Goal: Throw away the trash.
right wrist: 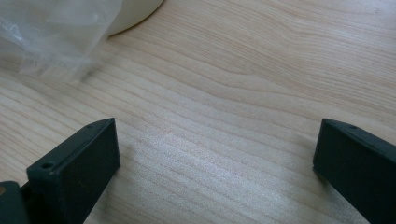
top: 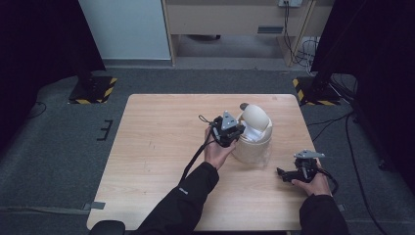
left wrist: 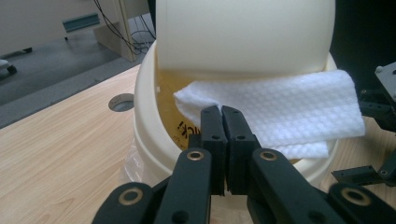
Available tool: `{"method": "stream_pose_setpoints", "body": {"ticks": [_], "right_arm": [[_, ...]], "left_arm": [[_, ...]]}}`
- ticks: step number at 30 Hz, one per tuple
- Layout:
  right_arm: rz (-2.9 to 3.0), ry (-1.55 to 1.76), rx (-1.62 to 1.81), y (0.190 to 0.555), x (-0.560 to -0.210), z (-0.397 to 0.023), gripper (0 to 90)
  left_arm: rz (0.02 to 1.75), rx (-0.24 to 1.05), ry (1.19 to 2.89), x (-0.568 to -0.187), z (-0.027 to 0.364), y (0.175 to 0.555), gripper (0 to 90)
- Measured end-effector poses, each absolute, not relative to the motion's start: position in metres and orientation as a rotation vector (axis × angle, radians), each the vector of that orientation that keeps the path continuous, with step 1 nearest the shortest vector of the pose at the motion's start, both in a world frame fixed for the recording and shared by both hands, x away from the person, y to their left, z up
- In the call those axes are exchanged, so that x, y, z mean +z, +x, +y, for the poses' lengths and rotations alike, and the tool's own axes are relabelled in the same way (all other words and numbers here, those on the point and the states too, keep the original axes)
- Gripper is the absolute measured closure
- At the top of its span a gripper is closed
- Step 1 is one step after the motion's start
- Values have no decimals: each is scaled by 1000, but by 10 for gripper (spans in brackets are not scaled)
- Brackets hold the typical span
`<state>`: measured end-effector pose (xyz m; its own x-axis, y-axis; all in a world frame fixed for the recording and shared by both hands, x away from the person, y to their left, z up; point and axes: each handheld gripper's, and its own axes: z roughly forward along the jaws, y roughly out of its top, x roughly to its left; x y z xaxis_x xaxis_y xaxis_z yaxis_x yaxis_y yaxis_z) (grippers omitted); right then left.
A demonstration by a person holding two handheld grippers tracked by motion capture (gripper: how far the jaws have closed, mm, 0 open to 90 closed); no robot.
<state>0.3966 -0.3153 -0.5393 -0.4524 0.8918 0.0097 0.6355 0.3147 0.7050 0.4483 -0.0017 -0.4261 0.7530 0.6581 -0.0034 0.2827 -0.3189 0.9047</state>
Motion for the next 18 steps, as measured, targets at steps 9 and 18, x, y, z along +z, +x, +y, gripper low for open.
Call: {"method": "stream_pose_setpoints", "body": {"ticks": [9, 18], "right_arm": [[2204, 1360, 917, 397, -539, -315, 7], [2204, 1359, 917, 397, -539, -315, 7]], "left_arm": [[715, 437, 1905, -423, -3, 451, 737], [682, 447, 1851, -411, 8, 442, 567]]}}
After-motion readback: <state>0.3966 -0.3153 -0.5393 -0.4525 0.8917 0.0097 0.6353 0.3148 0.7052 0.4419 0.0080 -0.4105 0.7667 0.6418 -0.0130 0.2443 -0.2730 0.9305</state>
